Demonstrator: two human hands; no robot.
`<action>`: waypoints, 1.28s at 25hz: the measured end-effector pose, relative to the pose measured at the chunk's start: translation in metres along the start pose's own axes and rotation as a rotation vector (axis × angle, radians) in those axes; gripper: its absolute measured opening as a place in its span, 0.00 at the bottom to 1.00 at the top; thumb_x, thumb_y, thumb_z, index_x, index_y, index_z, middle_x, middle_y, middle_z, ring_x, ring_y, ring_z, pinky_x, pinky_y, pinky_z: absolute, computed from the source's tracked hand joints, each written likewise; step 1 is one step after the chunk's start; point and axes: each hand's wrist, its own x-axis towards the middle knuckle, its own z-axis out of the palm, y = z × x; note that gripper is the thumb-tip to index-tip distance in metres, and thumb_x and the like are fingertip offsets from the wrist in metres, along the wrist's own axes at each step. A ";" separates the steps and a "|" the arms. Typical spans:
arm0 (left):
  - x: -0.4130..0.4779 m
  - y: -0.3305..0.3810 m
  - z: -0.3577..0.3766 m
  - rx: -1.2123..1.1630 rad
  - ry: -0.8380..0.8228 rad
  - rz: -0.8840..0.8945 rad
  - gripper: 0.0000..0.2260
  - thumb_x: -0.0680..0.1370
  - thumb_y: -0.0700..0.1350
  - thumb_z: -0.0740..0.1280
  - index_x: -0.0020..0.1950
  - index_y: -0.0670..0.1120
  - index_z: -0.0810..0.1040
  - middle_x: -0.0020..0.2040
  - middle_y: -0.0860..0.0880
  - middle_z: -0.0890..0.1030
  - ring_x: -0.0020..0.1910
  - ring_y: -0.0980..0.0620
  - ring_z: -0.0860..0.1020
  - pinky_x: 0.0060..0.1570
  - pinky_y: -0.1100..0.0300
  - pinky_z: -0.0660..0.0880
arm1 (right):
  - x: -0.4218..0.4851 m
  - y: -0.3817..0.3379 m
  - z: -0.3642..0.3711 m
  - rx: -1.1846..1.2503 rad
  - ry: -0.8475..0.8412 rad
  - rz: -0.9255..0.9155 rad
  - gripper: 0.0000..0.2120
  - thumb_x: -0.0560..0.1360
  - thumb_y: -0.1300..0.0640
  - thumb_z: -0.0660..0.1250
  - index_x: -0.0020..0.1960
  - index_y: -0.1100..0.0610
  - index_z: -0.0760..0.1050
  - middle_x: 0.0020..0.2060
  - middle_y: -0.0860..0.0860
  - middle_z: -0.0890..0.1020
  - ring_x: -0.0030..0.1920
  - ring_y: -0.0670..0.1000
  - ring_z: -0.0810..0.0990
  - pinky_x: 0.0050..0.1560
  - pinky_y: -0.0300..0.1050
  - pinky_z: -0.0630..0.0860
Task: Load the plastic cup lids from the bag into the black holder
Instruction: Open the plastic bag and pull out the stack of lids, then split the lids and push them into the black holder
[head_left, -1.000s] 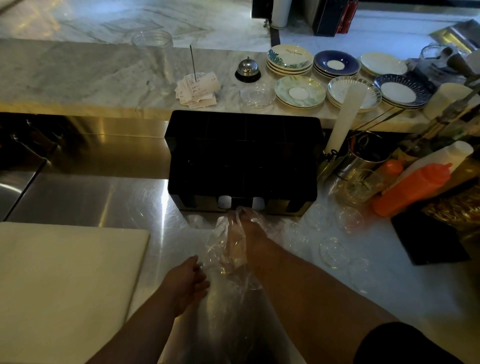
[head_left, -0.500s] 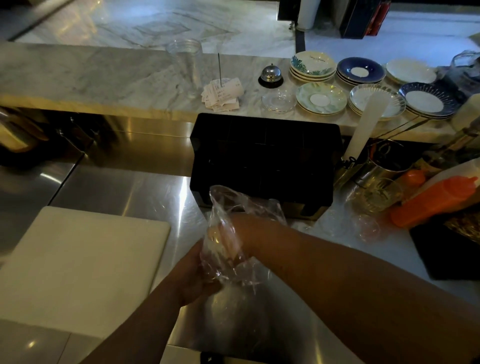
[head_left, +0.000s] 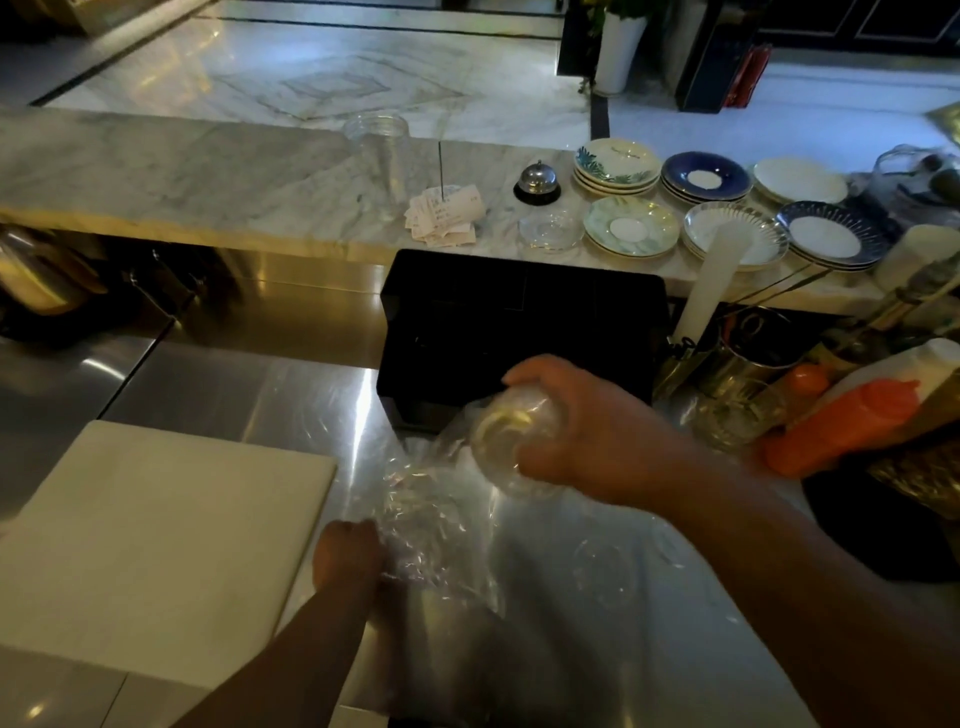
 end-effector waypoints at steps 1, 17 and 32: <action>-0.001 -0.002 -0.001 -0.026 0.044 0.027 0.10 0.79 0.48 0.67 0.55 0.44 0.81 0.56 0.38 0.84 0.56 0.37 0.82 0.54 0.50 0.78 | -0.005 0.023 -0.010 0.277 0.037 0.097 0.27 0.69 0.52 0.77 0.64 0.38 0.72 0.56 0.47 0.80 0.46 0.49 0.85 0.37 0.46 0.85; -0.103 0.049 0.019 0.086 0.117 0.911 0.42 0.69 0.70 0.71 0.75 0.49 0.65 0.74 0.44 0.71 0.72 0.45 0.70 0.68 0.45 0.71 | -0.032 0.137 0.044 1.860 -0.037 0.256 0.29 0.77 0.50 0.63 0.77 0.59 0.67 0.71 0.67 0.72 0.72 0.70 0.70 0.58 0.70 0.78; -0.134 0.104 0.010 -0.295 -0.708 0.813 0.47 0.62 0.46 0.83 0.73 0.63 0.62 0.66 0.51 0.78 0.64 0.48 0.81 0.54 0.49 0.84 | -0.016 0.095 0.043 1.312 -0.226 0.215 0.27 0.76 0.50 0.66 0.75 0.50 0.69 0.69 0.64 0.76 0.68 0.70 0.75 0.66 0.70 0.70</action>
